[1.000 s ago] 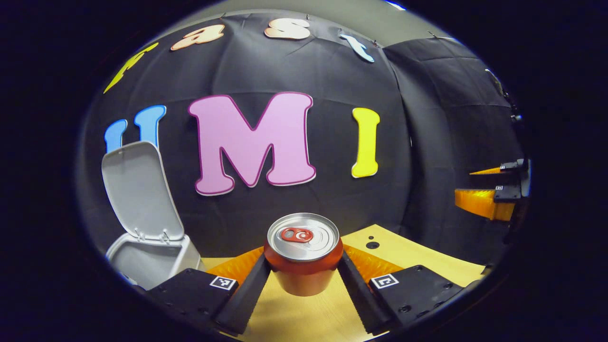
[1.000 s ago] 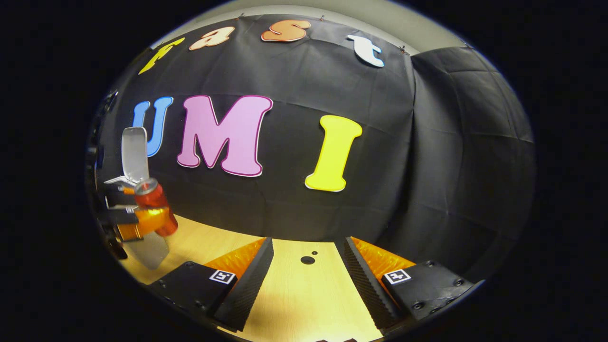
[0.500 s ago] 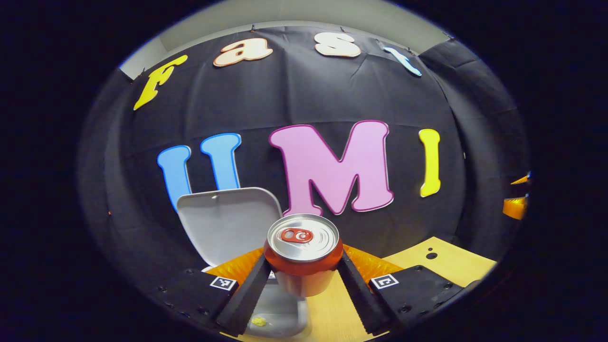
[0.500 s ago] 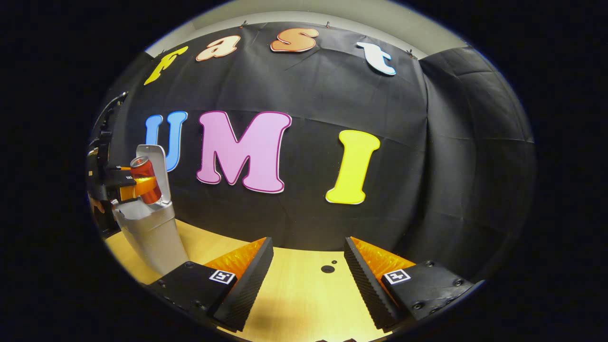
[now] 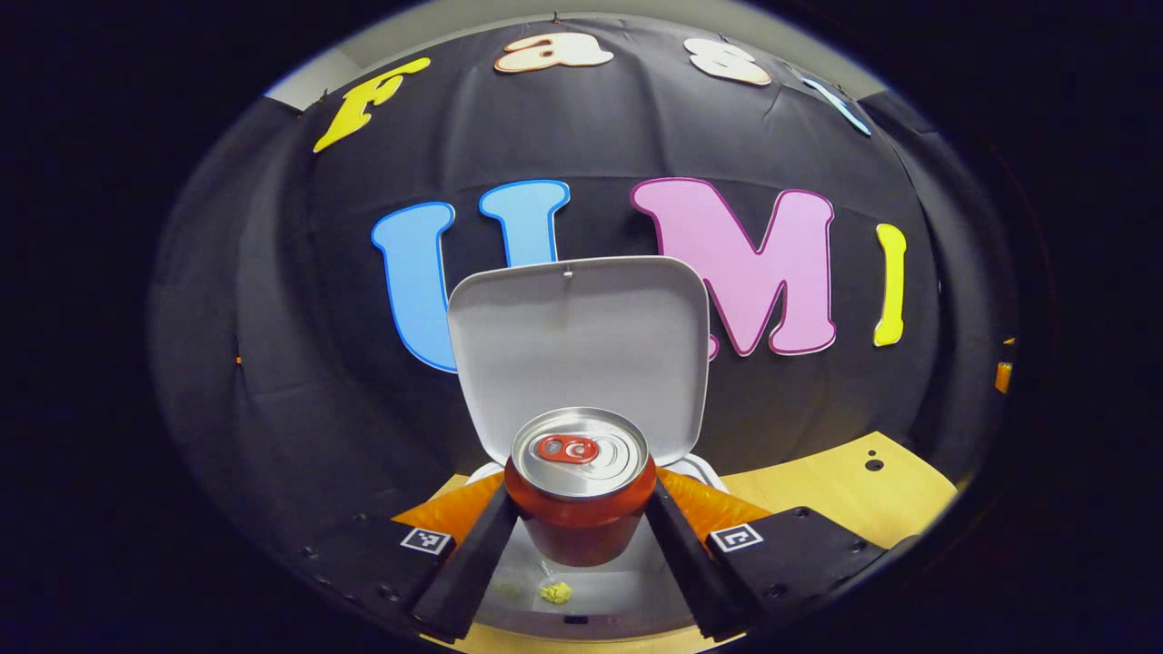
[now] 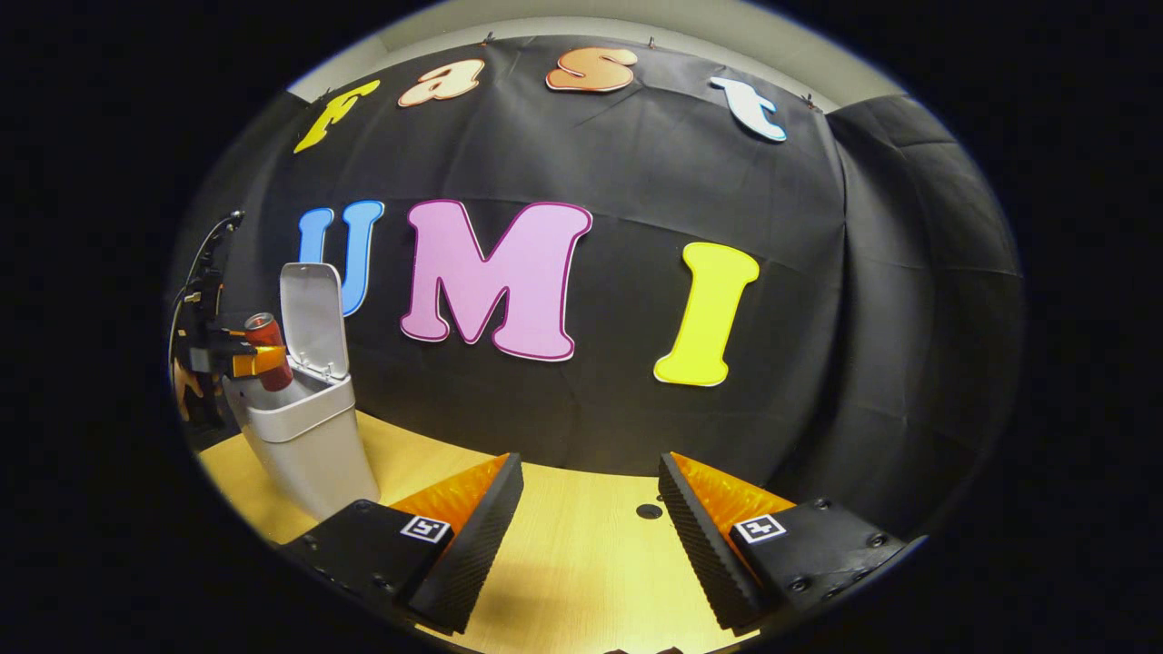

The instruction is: Press the lid of the desktop garbage bin to open it, pick up the crumpled paper on the desktop and throw it into the bin, then pick up the pop can on the desktop and drop it into the bin, and finally close the garbage bin lid.

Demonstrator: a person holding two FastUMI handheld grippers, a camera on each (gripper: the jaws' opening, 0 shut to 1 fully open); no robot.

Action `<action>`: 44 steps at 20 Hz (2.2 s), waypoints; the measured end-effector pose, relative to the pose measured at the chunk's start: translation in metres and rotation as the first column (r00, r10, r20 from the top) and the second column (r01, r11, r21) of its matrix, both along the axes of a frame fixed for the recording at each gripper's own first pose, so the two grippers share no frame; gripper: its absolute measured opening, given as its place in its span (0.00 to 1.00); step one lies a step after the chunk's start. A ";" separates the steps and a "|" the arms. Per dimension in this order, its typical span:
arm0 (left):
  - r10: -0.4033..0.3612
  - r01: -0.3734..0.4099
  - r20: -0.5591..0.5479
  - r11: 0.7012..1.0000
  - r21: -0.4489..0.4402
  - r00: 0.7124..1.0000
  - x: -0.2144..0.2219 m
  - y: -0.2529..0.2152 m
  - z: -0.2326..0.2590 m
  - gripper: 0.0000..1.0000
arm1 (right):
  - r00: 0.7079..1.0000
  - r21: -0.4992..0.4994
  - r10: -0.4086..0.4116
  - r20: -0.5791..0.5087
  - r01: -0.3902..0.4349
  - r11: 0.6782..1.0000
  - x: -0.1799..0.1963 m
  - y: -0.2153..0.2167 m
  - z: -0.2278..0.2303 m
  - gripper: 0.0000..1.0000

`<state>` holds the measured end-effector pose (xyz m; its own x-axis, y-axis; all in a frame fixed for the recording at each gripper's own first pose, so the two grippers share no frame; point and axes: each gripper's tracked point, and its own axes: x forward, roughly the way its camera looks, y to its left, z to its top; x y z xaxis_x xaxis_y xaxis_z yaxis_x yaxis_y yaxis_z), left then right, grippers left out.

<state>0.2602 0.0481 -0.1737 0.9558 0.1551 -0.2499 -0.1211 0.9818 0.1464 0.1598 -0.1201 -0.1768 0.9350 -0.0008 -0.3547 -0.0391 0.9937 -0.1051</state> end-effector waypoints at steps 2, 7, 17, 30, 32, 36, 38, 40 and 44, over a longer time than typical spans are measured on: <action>-0.004 0.004 -0.002 1.000 -0.004 1.000 0.000 -0.001 -0.001 0.88 | 1.000 -0.003 0.003 -0.001 -0.003 1.000 -0.002 0.002 -0.001 0.96; -0.005 0.005 0.029 1.000 0.005 1.000 -0.001 -0.003 0.011 0.95 | 1.000 0.001 0.013 0.002 -0.013 1.000 -0.001 0.008 -0.001 0.97; -0.022 0.025 0.150 1.000 -0.019 0.989 0.023 0.010 0.135 0.95 | 0.997 0.058 0.056 0.060 -0.059 0.997 0.015 0.029 0.026 0.97; -0.191 0.187 0.136 0.981 0.042 0.972 0.143 0.004 0.181 0.94 | 0.988 0.096 0.084 0.130 -0.097 0.991 0.053 0.057 0.056 0.97; -0.214 0.211 0.105 0.977 0.044 0.971 0.155 0.008 0.169 0.94 | 0.989 0.091 0.078 0.128 -0.090 0.992 0.055 0.057 0.055 0.97; -0.206 0.205 -0.046 0.979 -0.018 0.978 0.149 0.020 0.133 0.96 | 0.989 0.086 0.080 0.124 -0.091 0.992 0.051 0.060 0.052 0.97; -0.159 0.158 -0.048 0.987 -0.021 0.986 0.139 0.030 0.133 0.95 | 0.990 0.085 0.082 0.112 -0.092 0.992 0.049 0.063 0.046 0.96; -0.133 0.130 -0.058 0.990 -0.049 0.989 0.118 0.036 0.127 0.96 | 0.993 0.105 0.090 0.076 -0.098 0.990 0.045 0.069 0.038 0.97; -0.111 0.106 -0.041 0.989 -0.105 0.993 0.070 0.040 0.117 0.96 | 0.994 0.095 0.099 0.040 -0.102 0.990 0.033 0.071 0.025 0.97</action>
